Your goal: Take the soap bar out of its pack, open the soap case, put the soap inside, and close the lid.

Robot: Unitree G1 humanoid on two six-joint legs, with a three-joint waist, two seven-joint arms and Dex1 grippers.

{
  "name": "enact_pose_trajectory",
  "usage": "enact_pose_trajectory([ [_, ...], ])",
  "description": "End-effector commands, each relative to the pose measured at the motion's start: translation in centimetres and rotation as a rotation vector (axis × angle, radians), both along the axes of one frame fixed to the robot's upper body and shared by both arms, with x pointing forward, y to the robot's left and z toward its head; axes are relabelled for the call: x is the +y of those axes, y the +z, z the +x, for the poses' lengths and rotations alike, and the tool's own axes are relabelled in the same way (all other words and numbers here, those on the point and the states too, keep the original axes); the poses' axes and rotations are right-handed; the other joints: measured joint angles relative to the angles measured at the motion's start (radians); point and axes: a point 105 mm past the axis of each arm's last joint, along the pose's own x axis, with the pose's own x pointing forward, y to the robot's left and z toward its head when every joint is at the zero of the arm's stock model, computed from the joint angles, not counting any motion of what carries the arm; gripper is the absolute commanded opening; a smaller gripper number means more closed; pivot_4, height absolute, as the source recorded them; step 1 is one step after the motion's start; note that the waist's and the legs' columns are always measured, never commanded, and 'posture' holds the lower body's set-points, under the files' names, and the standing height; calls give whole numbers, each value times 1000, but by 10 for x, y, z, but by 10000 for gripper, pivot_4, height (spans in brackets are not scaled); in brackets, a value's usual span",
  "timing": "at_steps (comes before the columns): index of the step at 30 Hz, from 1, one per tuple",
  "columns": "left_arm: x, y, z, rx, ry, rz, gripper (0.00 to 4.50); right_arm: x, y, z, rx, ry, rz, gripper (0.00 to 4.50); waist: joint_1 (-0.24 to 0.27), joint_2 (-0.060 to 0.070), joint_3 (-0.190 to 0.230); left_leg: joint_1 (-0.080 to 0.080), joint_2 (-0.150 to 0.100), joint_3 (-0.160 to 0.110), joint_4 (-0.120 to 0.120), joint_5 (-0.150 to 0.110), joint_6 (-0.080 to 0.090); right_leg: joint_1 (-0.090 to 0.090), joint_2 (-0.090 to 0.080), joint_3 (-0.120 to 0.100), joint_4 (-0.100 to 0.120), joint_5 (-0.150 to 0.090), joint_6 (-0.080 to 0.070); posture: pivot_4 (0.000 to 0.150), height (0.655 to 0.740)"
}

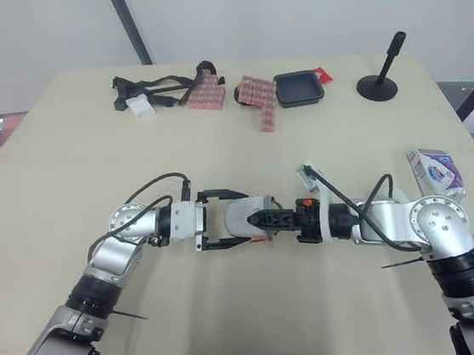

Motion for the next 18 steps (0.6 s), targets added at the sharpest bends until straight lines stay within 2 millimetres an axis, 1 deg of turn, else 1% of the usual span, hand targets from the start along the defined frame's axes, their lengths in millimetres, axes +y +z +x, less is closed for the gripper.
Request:
enact_pose_trajectory([
  [1, 0, 9, 1, -32, 9, -21, 34657, 8, 13, -6, -38, 48, 53, 22358, -1, 0, 0, 0, 0, 0, 0, 0, 0, 0, 0, 0, 0, 0, 0, 1500, 7400],
  [2, 0, 10, 1, -29, 10, -22, 34657, 9, 13, -6, -37, 48, 56, 20811, -1, 0, 0, 0, 0, 0, 0, 0, 0, 0, 0, 0, 0, 0, 0, 1500, 7400],
  [18, -1, 10, 5, -49, 17, -18, 34657, 12, 11, -10, -31, 67, 52, 20739, 0, 0, 0, -1, 0, 0, 0, 0, 0, 0, 0, -1, -1, 0, 0, 1500, 7400],
])
